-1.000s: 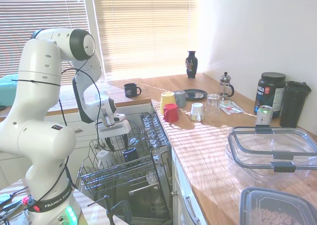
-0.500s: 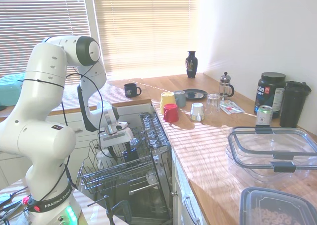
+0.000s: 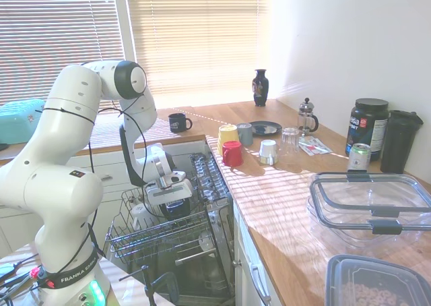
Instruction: Take a mug cup out of the rack
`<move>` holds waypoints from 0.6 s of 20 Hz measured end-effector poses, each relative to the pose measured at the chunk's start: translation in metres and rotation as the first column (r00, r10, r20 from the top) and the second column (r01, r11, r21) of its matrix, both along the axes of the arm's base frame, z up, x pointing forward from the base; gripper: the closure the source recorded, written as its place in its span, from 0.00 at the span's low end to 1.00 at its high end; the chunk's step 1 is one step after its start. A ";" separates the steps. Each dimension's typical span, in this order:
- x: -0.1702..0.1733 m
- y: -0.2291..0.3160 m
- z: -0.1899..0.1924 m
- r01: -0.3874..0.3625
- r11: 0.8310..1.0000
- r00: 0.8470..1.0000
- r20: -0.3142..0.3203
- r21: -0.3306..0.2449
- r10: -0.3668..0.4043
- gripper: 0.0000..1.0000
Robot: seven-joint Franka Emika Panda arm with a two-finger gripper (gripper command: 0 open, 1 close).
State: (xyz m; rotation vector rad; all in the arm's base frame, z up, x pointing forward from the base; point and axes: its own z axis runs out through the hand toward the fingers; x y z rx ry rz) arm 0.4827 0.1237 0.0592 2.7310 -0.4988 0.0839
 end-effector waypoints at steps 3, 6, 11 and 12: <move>0.002 0.002 -0.001 -0.012 1.000 1.000 -0.003 -0.003 0.012 1.00; 0.002 0.003 -0.003 -0.021 1.000 1.000 -0.013 -0.015 0.020 1.00; 0.003 0.012 -0.003 -0.021 1.000 0.999 -0.046 -0.020 0.020 1.00; 0.004 0.014 -0.002 -0.017 1.000 0.998 -0.053 -0.017 0.016 1.00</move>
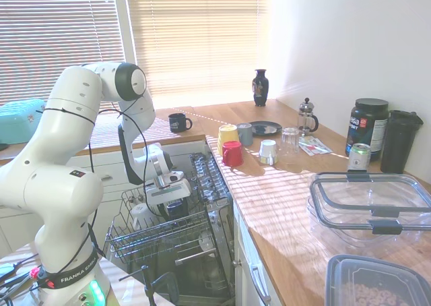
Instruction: Take a mug cup out of the rack
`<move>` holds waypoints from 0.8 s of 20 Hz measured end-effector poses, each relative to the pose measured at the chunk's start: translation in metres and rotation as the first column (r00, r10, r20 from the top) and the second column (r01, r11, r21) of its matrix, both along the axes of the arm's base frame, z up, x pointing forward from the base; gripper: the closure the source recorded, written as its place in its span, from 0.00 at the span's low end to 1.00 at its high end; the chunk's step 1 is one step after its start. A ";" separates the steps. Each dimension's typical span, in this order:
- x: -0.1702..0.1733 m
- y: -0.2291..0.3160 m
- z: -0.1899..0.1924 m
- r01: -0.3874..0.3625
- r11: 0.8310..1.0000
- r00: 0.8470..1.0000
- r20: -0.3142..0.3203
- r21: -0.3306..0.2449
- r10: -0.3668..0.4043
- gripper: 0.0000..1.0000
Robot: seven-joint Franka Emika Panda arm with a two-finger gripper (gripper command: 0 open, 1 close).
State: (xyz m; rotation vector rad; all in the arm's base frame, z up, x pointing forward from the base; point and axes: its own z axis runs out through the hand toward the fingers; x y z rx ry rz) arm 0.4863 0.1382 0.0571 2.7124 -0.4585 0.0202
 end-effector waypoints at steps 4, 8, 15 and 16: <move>0.000 0.001 -0.001 0.020 1.000 1.000 -0.006 0.014 -0.020 1.00; -0.003 -0.002 -0.010 0.029 0.999 1.000 -0.002 0.027 -0.029 1.00; -0.007 -0.001 -0.022 0.056 0.998 0.998 0.002 0.033 -0.056 1.00; -0.006 -0.002 -0.022 0.060 0.998 0.998 0.005 0.033 -0.060 1.00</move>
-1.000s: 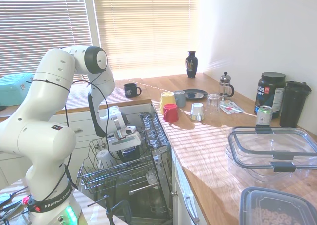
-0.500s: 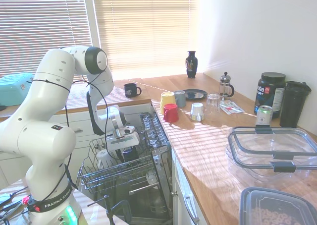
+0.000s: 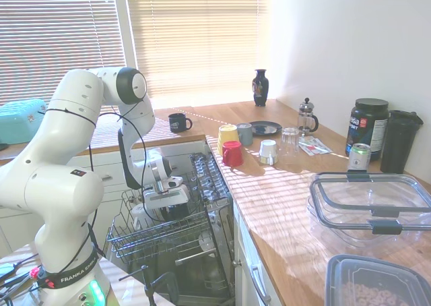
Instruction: Take a mug cup out of the rack
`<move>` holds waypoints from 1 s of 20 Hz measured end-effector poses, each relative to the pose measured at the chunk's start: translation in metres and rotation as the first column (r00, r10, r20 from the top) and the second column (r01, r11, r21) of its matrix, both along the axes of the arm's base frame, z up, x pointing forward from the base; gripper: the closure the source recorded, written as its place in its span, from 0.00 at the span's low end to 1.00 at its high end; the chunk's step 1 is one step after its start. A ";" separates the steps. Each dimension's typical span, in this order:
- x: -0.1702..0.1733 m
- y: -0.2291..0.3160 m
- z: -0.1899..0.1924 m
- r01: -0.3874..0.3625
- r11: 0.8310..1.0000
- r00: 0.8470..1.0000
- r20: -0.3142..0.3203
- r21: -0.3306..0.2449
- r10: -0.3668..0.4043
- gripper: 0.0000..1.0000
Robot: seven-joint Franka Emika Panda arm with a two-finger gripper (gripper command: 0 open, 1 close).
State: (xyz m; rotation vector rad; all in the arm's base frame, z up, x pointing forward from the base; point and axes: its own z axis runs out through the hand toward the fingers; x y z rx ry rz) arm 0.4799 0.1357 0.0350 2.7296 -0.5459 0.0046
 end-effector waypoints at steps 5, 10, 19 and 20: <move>0.000 0.001 0.000 0.007 1.000 1.000 0.006 -0.007 -0.007 1.00; 0.002 0.000 0.004 0.022 1.000 1.000 0.012 -0.017 -0.022 1.00; -0.003 0.010 0.076 0.008 0.999 0.998 0.059 -0.035 -0.006 1.00; -0.005 0.014 0.089 0.001 1.000 0.998 0.068 -0.031 0.001 1.00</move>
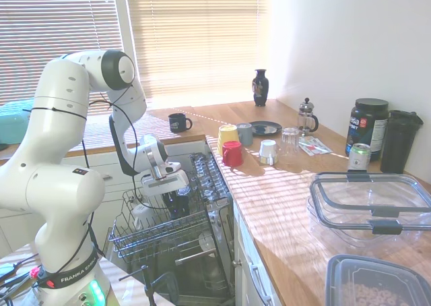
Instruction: Take a mug cup out of the rack
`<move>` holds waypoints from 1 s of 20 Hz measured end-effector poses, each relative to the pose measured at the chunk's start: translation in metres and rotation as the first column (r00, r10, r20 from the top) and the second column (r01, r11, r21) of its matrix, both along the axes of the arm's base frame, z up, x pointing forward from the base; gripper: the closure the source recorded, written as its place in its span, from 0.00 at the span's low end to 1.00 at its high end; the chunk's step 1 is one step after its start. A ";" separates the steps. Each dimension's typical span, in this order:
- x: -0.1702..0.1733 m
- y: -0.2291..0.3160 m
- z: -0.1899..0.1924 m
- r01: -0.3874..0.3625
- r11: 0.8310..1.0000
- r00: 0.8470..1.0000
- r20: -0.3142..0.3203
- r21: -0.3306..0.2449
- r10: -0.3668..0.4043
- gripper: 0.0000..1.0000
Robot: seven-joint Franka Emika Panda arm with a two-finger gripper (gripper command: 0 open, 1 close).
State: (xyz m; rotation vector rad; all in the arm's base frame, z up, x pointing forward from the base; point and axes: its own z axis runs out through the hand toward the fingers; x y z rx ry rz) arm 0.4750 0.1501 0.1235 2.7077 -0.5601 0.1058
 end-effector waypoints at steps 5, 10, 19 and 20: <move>-0.010 0.018 0.031 -0.026 1.000 0.999 0.021 0.008 0.025 1.00; -0.017 0.039 0.037 -0.034 0.999 0.999 0.038 0.026 0.033 1.00; -0.039 0.055 0.133 -0.038 0.994 0.985 0.170 0.105 0.020 1.00; -0.041 0.054 0.144 -0.027 0.993 0.983 0.185 0.119 0.004 1.00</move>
